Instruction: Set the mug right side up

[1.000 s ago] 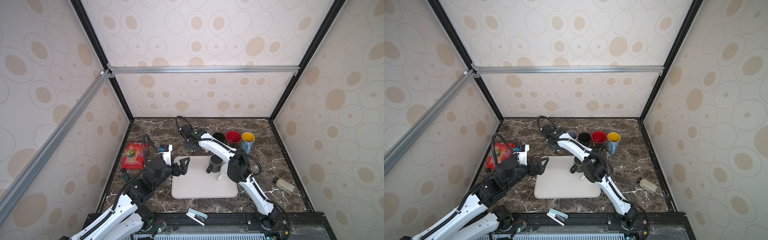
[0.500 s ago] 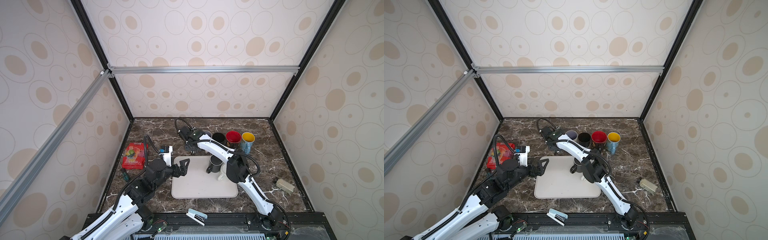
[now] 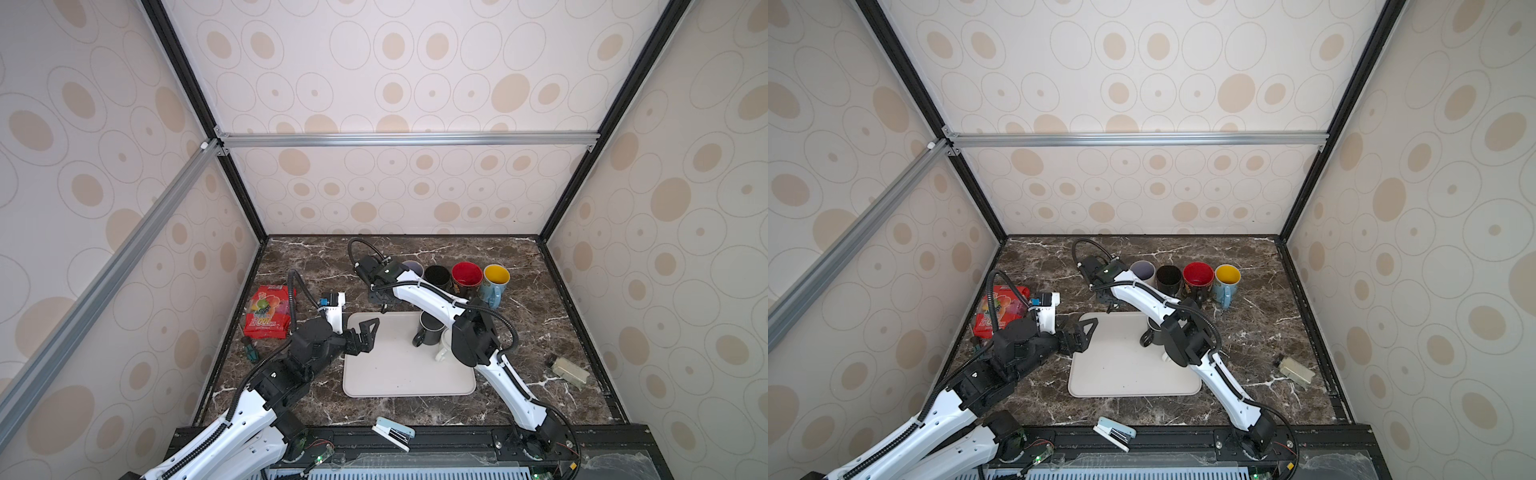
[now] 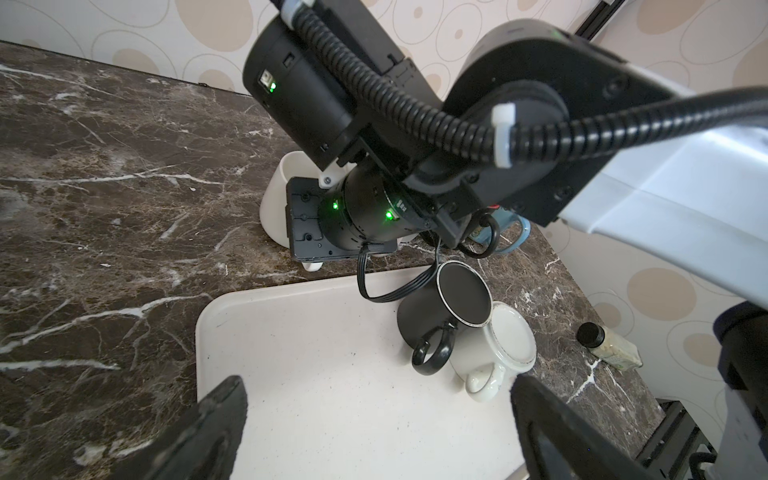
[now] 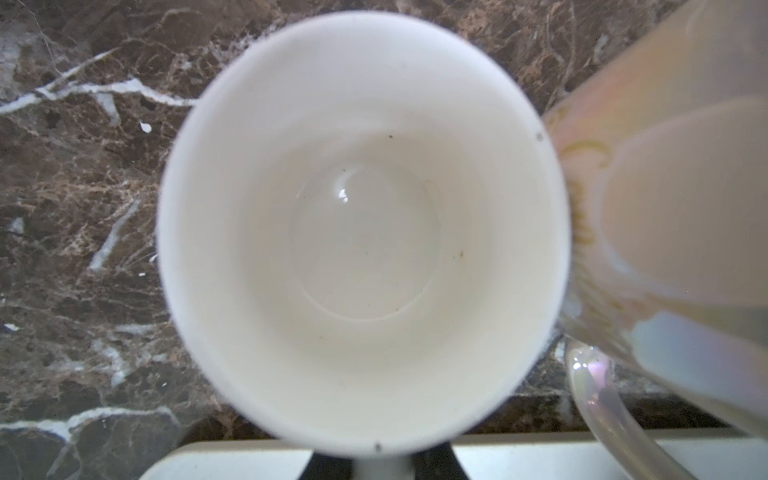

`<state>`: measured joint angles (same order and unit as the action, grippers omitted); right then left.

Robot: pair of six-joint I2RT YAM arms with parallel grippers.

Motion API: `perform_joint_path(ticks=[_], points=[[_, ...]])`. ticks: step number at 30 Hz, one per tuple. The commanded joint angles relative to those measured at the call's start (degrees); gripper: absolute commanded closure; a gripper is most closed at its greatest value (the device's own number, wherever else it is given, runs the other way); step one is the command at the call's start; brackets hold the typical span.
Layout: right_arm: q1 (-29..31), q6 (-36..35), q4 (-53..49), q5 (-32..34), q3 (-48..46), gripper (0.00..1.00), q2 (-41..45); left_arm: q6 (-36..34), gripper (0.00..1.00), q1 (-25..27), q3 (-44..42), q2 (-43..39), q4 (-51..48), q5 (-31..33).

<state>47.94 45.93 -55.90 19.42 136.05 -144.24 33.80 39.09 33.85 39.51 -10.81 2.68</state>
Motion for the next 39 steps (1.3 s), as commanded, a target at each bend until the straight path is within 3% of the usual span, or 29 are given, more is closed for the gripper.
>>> perform_joint_path(ticks=[1,5,9,17,22,30,39], points=[[0.1,1.4,0.3,2.1,-0.1,0.65,0.5,0.5,0.0,-0.4,0.1,-0.9,0.9,0.6],[0.5,1.1,0.8,0.8,0.0,0.44,1.2,0.2,0.0,-0.4,0.1,-1.0,1.0,0.4],[1.1,-0.1,1.1,0.9,-1.3,0.36,4.6,-0.4,0.0,-0.4,0.8,-0.6,1.5,0.1],[4.0,-5.1,2.7,2.0,-11.5,0.39,17.0,-1.6,0.0,-0.4,2.0,0.9,3.4,-0.9],[6.9,-8.9,11.5,4.2,-29.6,0.4,31.3,-2.9,0.0,-0.4,2.2,2.4,5.3,-0.5],[9.0,-7.4,15.8,12.3,-51.9,0.43,51.0,-4.4,0.0,-0.4,2.9,7.9,8.0,-0.9],[9.7,-6.4,18.2,19.8,-64.8,0.43,60.5,-4.0,0.04,-0.2,3.3,15.3,9.0,-6.5]])
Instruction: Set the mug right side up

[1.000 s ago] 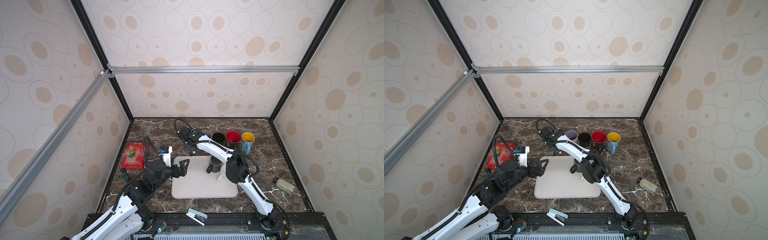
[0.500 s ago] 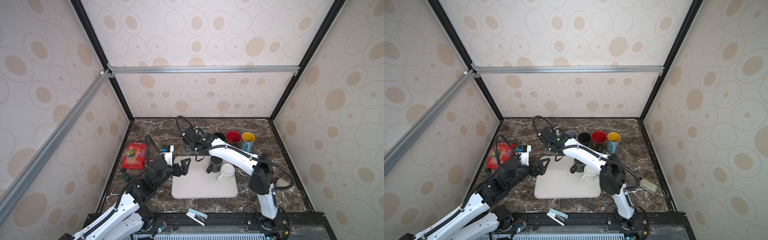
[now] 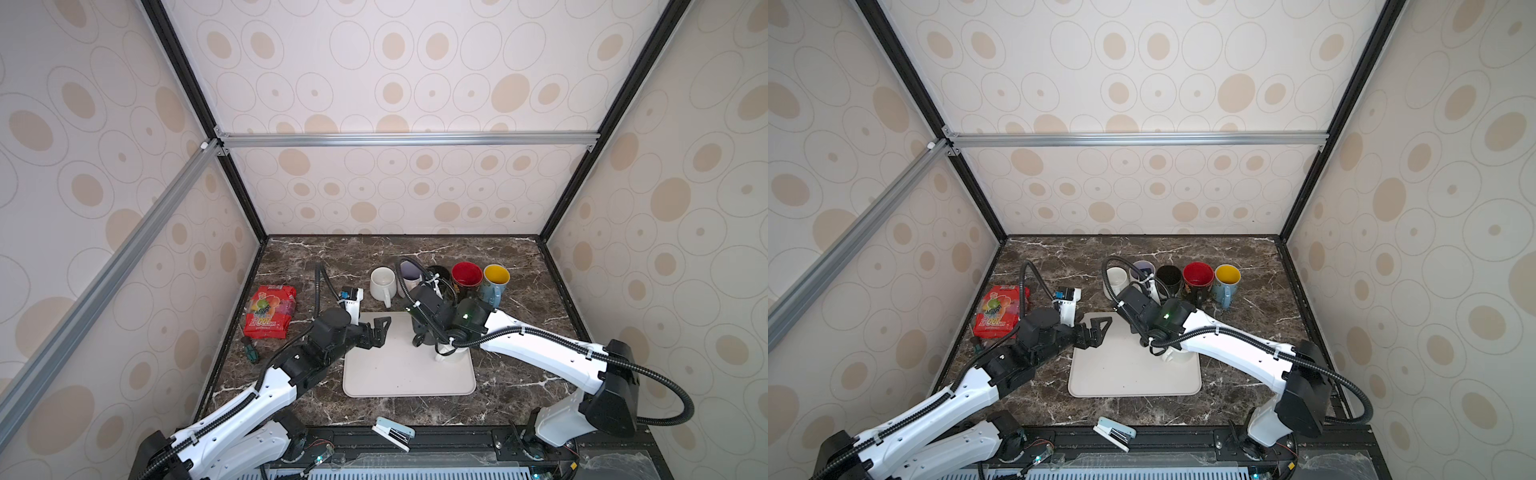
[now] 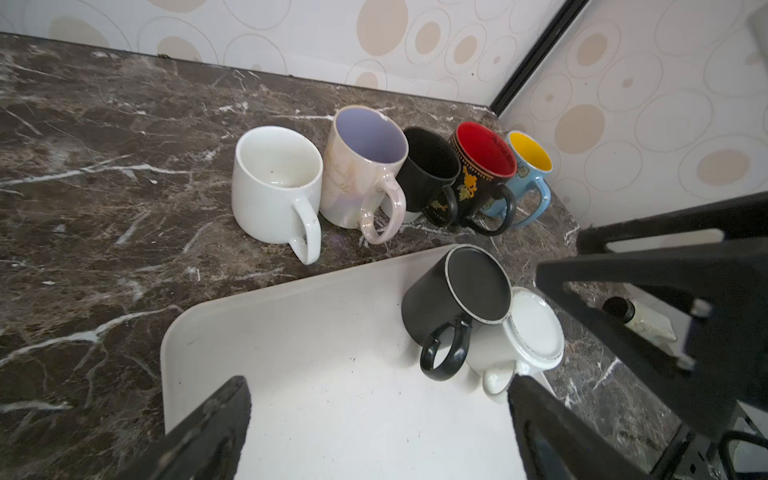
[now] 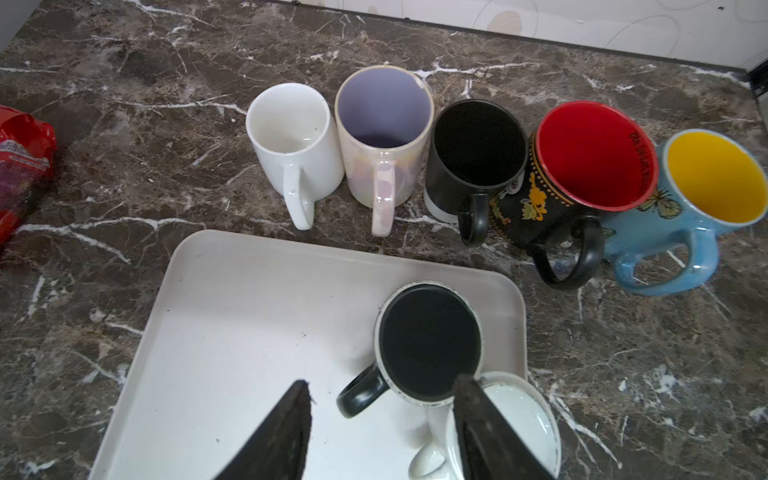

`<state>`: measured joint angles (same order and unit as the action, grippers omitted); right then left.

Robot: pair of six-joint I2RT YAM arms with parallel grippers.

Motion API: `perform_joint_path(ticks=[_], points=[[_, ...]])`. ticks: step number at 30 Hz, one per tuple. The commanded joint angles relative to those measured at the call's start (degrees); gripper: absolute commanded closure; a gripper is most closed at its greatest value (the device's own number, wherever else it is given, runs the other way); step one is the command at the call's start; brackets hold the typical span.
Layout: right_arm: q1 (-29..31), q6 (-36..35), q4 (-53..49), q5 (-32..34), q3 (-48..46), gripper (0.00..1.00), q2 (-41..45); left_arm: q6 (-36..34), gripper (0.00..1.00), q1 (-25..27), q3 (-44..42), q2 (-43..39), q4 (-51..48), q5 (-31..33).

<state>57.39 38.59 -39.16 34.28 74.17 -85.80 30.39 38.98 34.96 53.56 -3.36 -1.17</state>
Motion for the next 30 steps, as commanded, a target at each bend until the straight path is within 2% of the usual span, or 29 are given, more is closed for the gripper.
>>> perform_joint_path(ticks=[1,7,12,16,19,23,25,30], points=[[0.3,0.7,2.0,5.3,-4.2,0.43,2.7,-0.4,0.05,0.1,2.2,1.7,1.6,-3.2],[-0.1,0.1,3.6,5.7,-8.7,0.44,7.6,-0.3,0.07,3.3,2.9,5.2,1.6,-4.1],[-2.6,1.3,4.0,2.3,-11.7,0.47,11.1,-2.0,0.08,7.8,5.0,9.5,0.1,-1.8],[-3.4,1.8,3.9,2.1,-13.4,0.47,12.7,-3.3,0.09,11.1,7.1,12.9,-0.4,-0.1],[-3.7,2.5,3.6,1.9,-14.3,0.47,13.7,-4.5,0.12,13.6,8.5,15.3,-0.8,0.7],[-4.4,4.6,2.9,2.9,-16.1,0.48,15.9,-6.1,0.23,16.4,10.9,18.4,-1.4,0.6],[-5.0,6.0,2.4,3.3,-17.0,0.49,17.4,-6.8,0.25,17.6,12.1,20.1,-1.8,0.6],[-6.9,8.6,2.3,3.6,-20.1,0.49,21.2,-8.6,0.2,19.9,14.7,23.6,-2.3,1.1]])
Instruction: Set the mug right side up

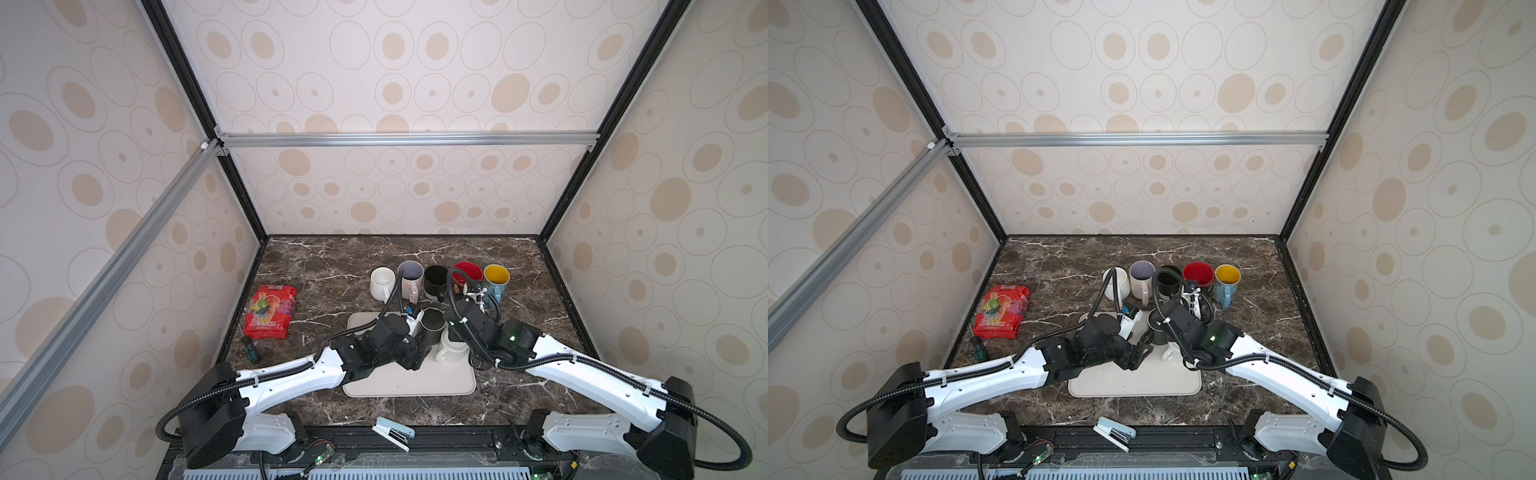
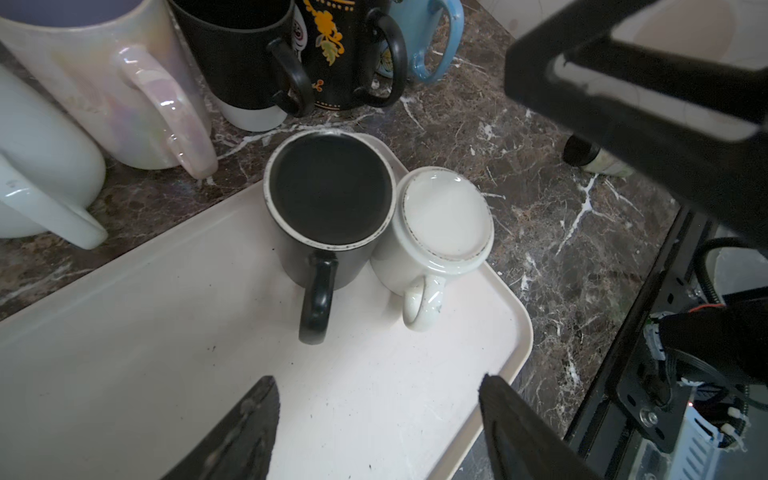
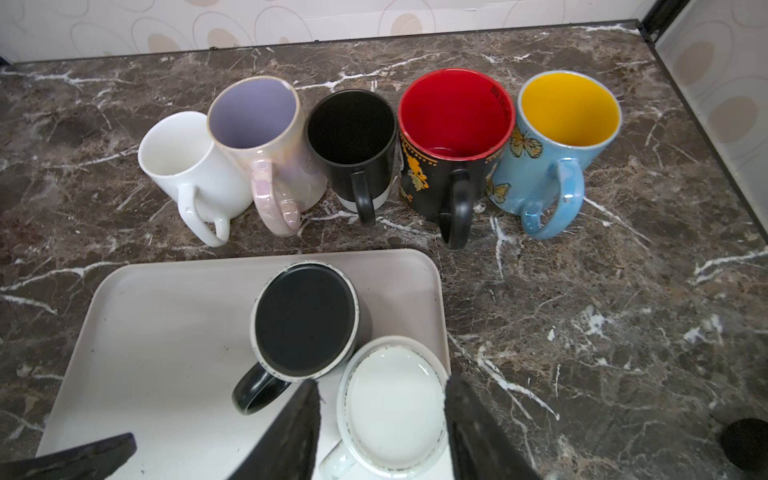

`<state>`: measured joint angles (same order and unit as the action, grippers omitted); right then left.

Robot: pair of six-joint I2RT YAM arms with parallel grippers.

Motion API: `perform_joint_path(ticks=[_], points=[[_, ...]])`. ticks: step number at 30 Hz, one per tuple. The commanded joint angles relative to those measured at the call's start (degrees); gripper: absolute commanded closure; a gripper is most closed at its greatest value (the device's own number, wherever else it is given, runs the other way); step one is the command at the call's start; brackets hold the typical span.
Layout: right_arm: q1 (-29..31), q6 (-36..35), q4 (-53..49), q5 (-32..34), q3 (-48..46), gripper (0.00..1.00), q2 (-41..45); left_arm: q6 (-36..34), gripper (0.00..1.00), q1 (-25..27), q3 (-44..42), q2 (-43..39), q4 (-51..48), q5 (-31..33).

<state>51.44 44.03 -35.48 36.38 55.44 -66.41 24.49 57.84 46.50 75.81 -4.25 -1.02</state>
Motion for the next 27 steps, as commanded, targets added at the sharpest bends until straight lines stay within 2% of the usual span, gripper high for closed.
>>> perform_joint_path(ticks=[1,6,16,27], points=[[-1.2,3.3,-1.7,1.5,-1.8,0.49,2.3,-3.0,0.19,1.4,3.8,2.3,-1.8,1.0],[-2.3,4.9,-3.8,1.8,-3.1,0.49,4.2,-4.4,0.2,3.9,6.1,6.5,-1.4,1.0],[-2.6,5.5,-3.8,2.6,-7.2,0.47,9.5,-7.1,0.37,5.5,11.7,16.1,-1.5,0.2],[-2.7,5.4,-2.9,2.6,-10.4,0.48,11.2,-6.5,0.46,5.5,15.5,24.4,-0.6,-0.7]])
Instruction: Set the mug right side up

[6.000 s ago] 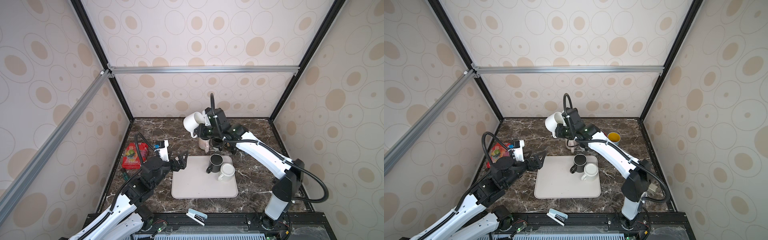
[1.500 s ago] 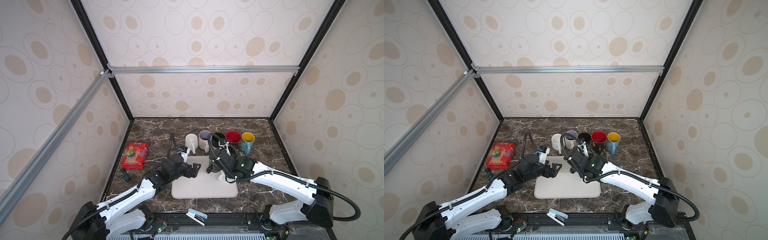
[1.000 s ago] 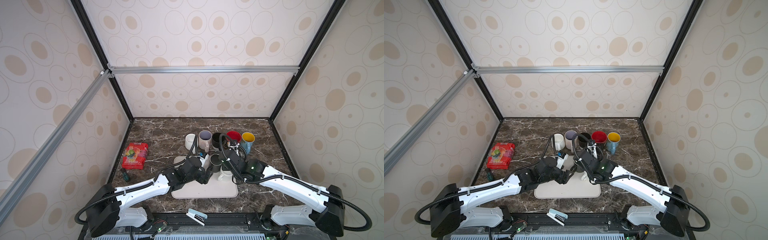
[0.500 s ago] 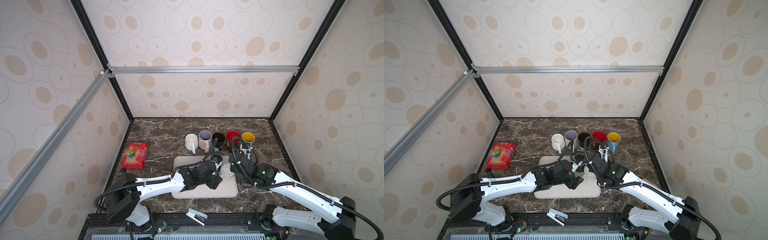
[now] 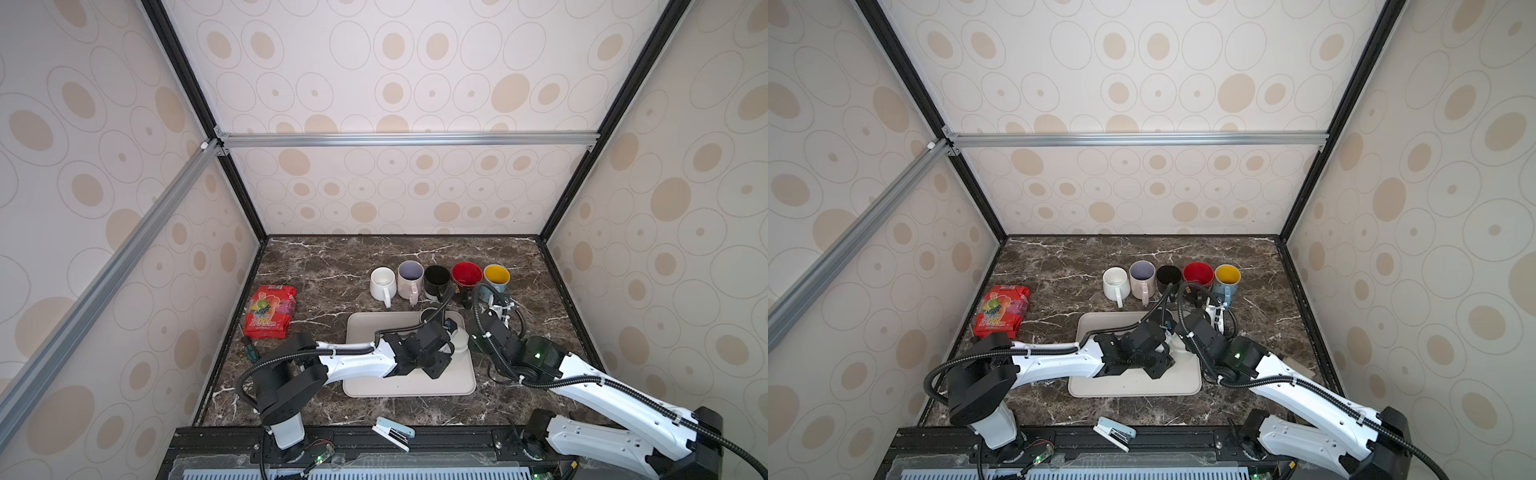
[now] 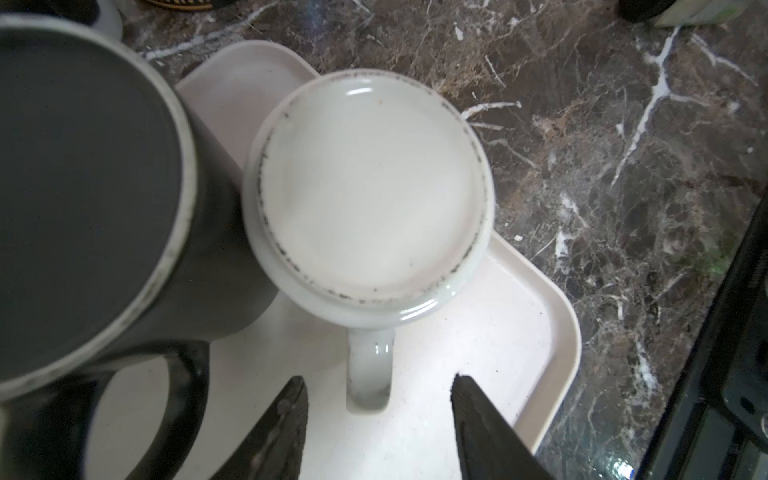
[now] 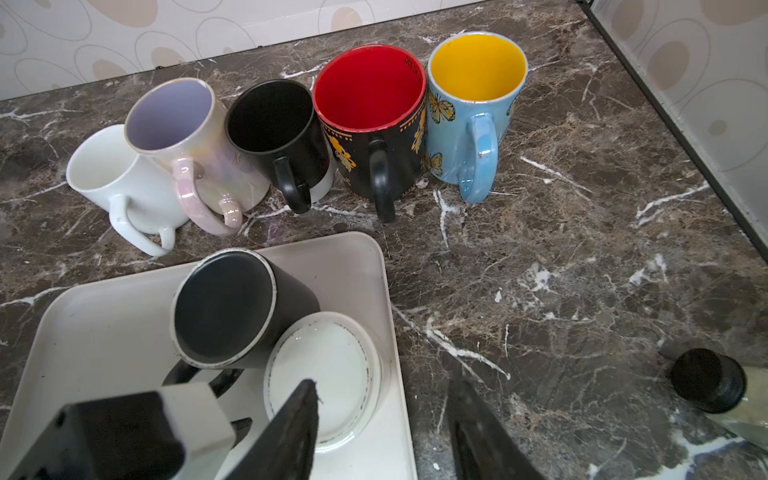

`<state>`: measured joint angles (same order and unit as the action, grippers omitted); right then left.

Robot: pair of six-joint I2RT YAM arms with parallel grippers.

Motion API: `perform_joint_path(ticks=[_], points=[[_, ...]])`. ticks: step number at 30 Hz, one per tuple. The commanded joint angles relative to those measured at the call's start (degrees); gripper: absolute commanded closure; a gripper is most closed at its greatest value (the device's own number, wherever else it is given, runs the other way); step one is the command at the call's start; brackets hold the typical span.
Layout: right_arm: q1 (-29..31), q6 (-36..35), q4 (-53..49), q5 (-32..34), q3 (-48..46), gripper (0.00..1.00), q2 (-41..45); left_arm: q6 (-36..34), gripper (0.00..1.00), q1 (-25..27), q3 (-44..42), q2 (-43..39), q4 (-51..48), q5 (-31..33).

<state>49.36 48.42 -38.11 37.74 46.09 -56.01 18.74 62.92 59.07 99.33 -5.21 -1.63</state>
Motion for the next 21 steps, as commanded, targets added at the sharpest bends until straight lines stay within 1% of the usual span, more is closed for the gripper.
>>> perform_joint_path(ticks=[1,6,11,21], points=[[-0.6,1.3,-0.2,1.2,-1.4,0.48,0.9,-0.8,0.47,0.5,3.4,1.2,0.4,0.1],[-0.6,1.3,0.4,1.2,-2.4,0.48,2.0,-0.5,0.49,0.5,4.4,2.2,0.7,1.2],[-0.6,1.3,0.4,0.9,-3.4,0.49,2.9,-0.3,0.54,0.5,5.6,3.5,0.1,2.2],[-0.6,1.5,1.1,0.4,-5.3,0.51,5.3,0.6,0.62,0.5,6.0,4.7,0.6,2.0]])
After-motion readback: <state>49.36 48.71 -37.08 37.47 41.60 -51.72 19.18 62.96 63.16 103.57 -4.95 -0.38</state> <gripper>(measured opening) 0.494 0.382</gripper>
